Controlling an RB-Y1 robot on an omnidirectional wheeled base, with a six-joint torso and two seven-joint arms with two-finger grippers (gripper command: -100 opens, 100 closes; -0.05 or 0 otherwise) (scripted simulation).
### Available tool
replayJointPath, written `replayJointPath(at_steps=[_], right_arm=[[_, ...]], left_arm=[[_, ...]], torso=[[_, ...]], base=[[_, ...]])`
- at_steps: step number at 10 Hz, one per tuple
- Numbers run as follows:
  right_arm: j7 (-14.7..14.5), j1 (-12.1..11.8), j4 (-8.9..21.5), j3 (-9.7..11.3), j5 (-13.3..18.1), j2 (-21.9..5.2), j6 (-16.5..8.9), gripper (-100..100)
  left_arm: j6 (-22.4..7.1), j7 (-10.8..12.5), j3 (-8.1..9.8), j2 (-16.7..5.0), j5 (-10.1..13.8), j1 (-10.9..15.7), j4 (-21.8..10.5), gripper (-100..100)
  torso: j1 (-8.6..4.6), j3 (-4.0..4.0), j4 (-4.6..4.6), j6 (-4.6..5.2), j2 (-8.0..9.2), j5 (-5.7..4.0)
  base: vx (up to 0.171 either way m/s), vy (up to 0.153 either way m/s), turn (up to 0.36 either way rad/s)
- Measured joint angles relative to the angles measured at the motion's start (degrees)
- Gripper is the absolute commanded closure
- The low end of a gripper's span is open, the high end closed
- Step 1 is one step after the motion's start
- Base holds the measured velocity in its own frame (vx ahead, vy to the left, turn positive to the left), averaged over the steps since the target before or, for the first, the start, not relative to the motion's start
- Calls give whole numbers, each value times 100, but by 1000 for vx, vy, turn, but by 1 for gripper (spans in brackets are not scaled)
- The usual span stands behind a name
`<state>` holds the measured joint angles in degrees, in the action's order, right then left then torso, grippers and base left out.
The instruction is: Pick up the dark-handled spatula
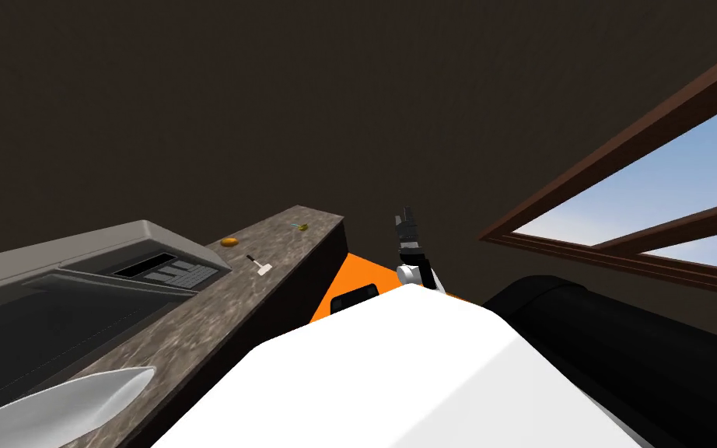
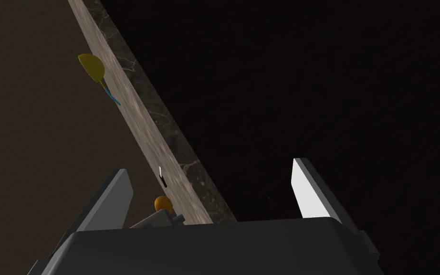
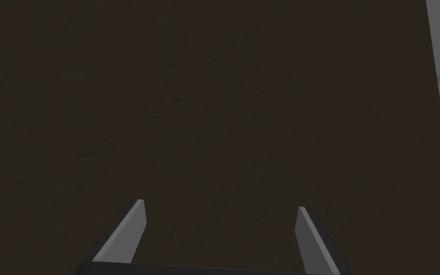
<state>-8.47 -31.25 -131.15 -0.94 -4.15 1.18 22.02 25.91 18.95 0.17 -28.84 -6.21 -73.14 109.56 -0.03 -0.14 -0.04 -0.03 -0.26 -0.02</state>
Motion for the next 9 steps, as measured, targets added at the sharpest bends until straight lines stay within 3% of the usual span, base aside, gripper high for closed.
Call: replayJointPath(at_steps=[1,4,6,9], right_arm=[[0,0,0,0,0,0,0,0],[0,1,0,1,0,0,0,0],[0,1,0,1,0,0,0,0],[0,0,0,0,0,0,0,0]], left_arm=[[-27,48,12,-29,-2,-116,27,-100],[-114,382,68,-362,-21,-462,-418,-100],[-96,524,65,-452,-73,-810,-672,-100],[-311,951,160,-876,-56,-1267,-983,-100]], torso=[[3,5,2,-1,9,1],[-3,0,1,4,0,0],[-5,-1,0,5,-1,-1],[-2,-12,-4,3,-23,0]], base=[[45,-25,-306],[64,-33,-258],[72,-26,-289],[113,-26,-352]])
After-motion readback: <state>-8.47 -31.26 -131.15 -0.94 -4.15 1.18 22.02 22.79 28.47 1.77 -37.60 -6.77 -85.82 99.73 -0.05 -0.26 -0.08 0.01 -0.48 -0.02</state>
